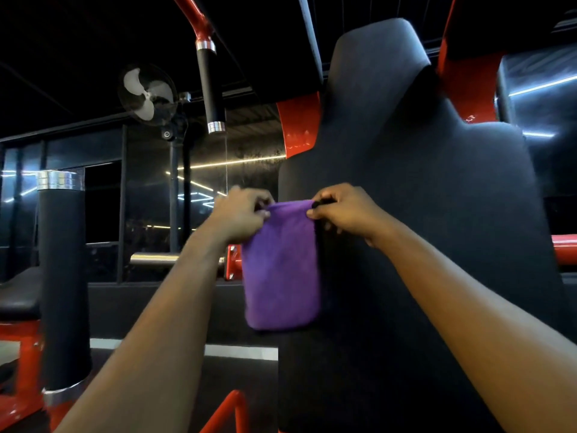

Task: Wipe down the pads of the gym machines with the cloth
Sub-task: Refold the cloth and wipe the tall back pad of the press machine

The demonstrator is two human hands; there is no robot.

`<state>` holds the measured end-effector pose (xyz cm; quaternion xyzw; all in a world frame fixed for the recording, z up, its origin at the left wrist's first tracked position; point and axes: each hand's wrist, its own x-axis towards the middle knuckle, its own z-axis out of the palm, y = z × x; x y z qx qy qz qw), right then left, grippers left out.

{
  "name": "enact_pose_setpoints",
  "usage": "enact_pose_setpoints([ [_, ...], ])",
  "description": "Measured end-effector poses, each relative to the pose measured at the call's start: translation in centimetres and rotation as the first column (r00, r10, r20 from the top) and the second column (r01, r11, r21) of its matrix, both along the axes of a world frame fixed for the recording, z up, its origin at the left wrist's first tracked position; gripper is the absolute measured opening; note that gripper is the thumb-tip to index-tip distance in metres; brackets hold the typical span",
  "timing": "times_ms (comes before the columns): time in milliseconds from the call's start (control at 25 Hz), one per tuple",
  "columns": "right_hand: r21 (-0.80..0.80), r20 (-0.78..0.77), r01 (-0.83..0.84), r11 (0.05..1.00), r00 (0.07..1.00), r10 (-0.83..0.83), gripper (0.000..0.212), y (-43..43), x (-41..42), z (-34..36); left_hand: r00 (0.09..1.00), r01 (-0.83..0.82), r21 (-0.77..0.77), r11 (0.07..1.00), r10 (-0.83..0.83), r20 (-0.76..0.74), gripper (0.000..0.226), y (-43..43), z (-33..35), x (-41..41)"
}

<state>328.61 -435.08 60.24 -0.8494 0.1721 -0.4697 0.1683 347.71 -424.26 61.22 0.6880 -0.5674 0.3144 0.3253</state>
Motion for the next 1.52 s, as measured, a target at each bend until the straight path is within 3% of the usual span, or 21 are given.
enact_pose_setpoints([
  [80, 0.024, 0.215, -0.008, 1.0, 0.977, 0.003, 0.009, -0.6, 1.4, 3.9, 0.97, -0.187, -0.398, 0.898, 0.232, 0.068, 0.027, -2.8, 3.4, -1.8],
  [160, 0.109, 0.447, -0.05, 0.993, 0.894, -0.004, 0.009, -1.2, 2.8, 8.6, 0.955, -0.253, -0.628, 0.736, 0.294, -0.041, 0.042, -5.5, 5.1, -4.1],
  [200, 0.133, 0.51, -0.067, 0.989, 0.86, -0.01, 0.01, -2.0, 3.0, 10.8, 0.968, -0.224, -0.632, 0.742, 0.244, -0.056, 0.051, -7.1, 5.3, -4.7],
  [280, 0.101, 0.495, -0.044, 0.994, 0.869, -0.012, 0.012, -4.4, 2.6, 13.3, 0.996, -0.085, -0.439, 0.894, 0.066, -0.06, 0.072, -10.8, 4.8, -4.5],
  [360, -0.166, 0.462, 0.148, 0.975, 0.885, -0.056, 0.002, -7.6, 1.3, 13.0, 0.993, 0.042, -0.25, 0.967, -0.068, -0.098, 0.087, -13.6, 4.4, -3.1],
  [440, -0.482, 0.496, 0.43, 0.764, 0.852, -0.167, 0.019, -10.5, -0.2, 10.9, 0.992, 0.065, -0.237, 0.969, -0.089, -0.09, 0.084, -14.8, 5.8, -1.7],
  [520, -0.633, 0.457, 0.556, 0.539, 0.83, -0.32, 0.037, -12.2, -0.7, 8.4, 0.996, 0.061, -0.24, 0.969, -0.075, -0.052, 0.07, -15.1, 8.6, -1.0],
  [600, -0.668, 0.433, 0.612, 0.424, 0.783, -0.447, 0.047, -12.5, -0.2, 7.5, 0.997, 0.071, -0.209, 0.975, -0.07, 0.013, 0.058, -14.7, 11.5, -1.1],
  [680, -0.664, 0.438, 0.646, 0.376, 0.744, -0.505, 0.053, -12.2, 0.3, 7.6, 0.994, 0.092, -0.225, 0.97, -0.078, 0.071, 0.048, -14.6, 13.0, -1.7],
  [840, -0.662, 0.421, 0.664, 0.347, 0.713, -0.561, 0.059, -12.5, 0.0, 7.7, 0.955, 0.297, -0.336, 0.894, -0.276, 0.112, 0.053, -15.2, 9.1, -0.6],
  [920, -0.664, 0.422, 0.668, 0.337, 0.707, -0.568, 0.059, -12.4, 0.2, 7.5, 0.909, 0.389, -0.351, 0.852, -0.417, -0.004, 0.056, -14.5, 8.9, 1.3],
  [1000, -0.665, 0.422, 0.671, 0.328, 0.699, -0.577, 0.057, -12.3, 0.3, 7.3, 0.922, 0.318, -0.348, 0.882, -0.374, -0.104, 0.048, -14.6, 10.5, 0.9],
  [1120, -0.654, 0.426, 0.682, 0.326, 0.689, -0.587, 0.056, -12.4, 0.3, 7.3, 0.983, 0.181, -0.336, 0.924, -0.172, 0.057, 0.036, -15.4, 10.9, -2.3],
  [1200, -0.648, 0.42, 0.684, 0.334, 0.687, -0.592, 0.056, -12.4, 0.5, 7.1, 0.972, 0.235, -0.349, 0.907, -0.215, 0.095, 0.042, -15.5, 9.9, -1.7],
  [1320, -0.627, 0.424, 0.692, 0.357, 0.688, -0.59, 0.055, -12.3, 0.8, 7.0, 0.913, 0.351, -0.385, 0.854, -0.403, -0.061, 0.051, -14.9, 8.8, 0.8],
  [1520, -0.546, 0.454, 0.702, 0.457, 0.707, -0.543, 0.054, -10.0, 3.6, 4.0, 0.834, 0.116, -0.555, 0.823, -0.385, -0.396, 0.047, -15.2, 5.3, -0.3],
])
